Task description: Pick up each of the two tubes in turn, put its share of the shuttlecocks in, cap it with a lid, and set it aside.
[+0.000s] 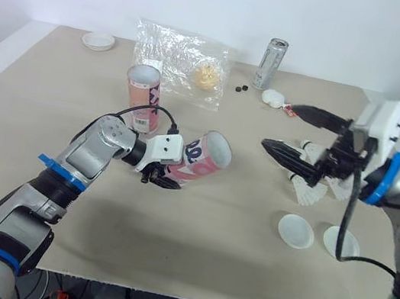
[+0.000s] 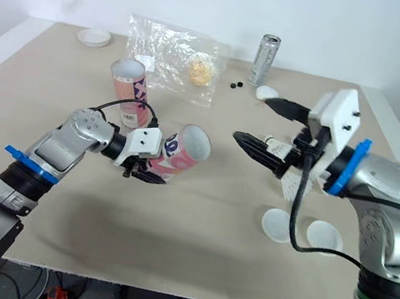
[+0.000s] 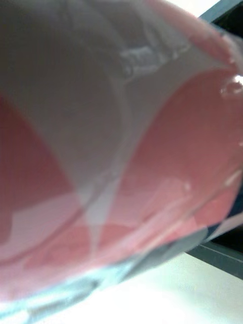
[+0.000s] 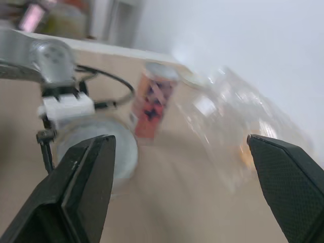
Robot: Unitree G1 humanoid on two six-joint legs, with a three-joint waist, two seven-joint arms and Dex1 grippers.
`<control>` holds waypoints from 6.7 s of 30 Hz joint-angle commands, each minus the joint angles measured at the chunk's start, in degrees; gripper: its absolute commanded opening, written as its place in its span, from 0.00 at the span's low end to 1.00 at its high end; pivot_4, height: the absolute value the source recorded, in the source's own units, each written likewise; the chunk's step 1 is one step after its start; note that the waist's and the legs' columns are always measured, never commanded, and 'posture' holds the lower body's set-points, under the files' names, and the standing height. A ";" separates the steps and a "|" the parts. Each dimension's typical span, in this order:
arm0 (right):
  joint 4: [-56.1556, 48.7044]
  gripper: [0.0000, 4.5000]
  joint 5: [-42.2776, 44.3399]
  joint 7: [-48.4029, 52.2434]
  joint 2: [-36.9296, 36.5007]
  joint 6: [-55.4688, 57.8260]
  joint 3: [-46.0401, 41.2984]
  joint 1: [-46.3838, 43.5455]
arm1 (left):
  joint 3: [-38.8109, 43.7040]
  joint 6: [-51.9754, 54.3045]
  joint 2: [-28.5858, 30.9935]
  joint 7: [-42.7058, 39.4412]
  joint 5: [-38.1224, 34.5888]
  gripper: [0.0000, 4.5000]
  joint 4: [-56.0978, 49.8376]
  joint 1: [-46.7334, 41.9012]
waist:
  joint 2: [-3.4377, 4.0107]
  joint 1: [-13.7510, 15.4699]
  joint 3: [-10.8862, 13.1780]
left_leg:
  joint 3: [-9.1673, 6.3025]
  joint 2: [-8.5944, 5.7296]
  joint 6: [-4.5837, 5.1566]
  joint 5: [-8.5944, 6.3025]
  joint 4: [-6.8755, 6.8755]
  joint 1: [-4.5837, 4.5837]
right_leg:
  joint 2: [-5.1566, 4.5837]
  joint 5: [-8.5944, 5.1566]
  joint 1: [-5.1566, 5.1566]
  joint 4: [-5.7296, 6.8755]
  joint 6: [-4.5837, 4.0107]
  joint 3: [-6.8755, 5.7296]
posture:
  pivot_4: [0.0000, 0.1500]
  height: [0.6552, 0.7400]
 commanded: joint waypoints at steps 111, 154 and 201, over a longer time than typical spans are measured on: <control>8.16 0.80 -5.35 12.92 -10.19 -3.85 11.44 -16.46 | -3.32 0.81 -4.22 -2.44 1.15 0.54 -0.50 -2.88 | 0.19 -0.18 0.08 | -0.06 -0.11 0.04 -0.01 0.34 -0.10 | -0.04 -0.03 0.14 -0.17 -0.12 0.05 | 1.00 1.00; 35.59 0.02 -35.12 42.46 11.38 -23.64 45.98 -37.32 | -2.97 1.94 -7.22 -1.45 0.09 0.54 -1.91 -2.14 | 0.22 -0.44 0.04 | -0.03 -0.06 0.03 0.01 0.43 0.38 | 0.06 -0.21 0.13 0.66 -0.39 0.03 | 1.00 1.00; 33.25 0.02 -34.22 42.42 9.98 -18.98 46.21 -35.89 | -2.85 2.90 -7.50 -1.52 -0.76 0.54 -2.37 -1.71 | 0.23 -0.67 0.06 | -0.12 -0.08 -0.08 -0.08 0.38 0.17 | 0.09 -0.33 -0.03 0.68 -0.22 0.01 | 1.00 1.00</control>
